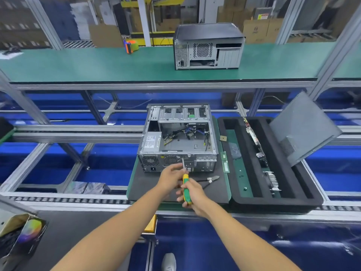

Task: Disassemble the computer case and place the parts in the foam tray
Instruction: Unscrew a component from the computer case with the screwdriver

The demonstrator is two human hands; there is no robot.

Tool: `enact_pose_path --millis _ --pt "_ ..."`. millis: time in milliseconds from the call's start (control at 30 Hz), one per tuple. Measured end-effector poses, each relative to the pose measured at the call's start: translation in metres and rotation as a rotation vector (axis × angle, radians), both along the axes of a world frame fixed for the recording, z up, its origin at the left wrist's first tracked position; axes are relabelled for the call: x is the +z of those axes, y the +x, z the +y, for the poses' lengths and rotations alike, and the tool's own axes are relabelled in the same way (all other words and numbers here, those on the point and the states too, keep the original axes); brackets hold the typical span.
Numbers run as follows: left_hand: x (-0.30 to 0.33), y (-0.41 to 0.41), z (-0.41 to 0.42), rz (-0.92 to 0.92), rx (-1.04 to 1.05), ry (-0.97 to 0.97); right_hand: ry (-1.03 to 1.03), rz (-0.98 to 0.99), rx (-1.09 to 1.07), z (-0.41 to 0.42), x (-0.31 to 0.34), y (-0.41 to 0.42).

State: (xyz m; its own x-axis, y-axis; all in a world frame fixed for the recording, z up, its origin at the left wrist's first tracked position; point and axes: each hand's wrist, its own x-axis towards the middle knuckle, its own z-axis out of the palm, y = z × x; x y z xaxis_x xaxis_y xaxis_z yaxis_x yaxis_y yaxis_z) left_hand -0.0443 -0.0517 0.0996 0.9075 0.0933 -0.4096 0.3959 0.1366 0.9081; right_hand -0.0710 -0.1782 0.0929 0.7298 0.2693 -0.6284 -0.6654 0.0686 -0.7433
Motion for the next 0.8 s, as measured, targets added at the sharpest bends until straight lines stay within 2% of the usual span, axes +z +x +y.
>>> enact_pose_path --millis 300,800 --pt "-0.009 0.019 0.002 0.023 0.031 0.153 -0.157 -0.012 -0.008 0.020 -0.009 0.014" --pt "-0.020 0.032 -0.002 -0.005 -0.057 0.282 -0.216 -0.065 -0.058 0.027 -0.023 0.022"
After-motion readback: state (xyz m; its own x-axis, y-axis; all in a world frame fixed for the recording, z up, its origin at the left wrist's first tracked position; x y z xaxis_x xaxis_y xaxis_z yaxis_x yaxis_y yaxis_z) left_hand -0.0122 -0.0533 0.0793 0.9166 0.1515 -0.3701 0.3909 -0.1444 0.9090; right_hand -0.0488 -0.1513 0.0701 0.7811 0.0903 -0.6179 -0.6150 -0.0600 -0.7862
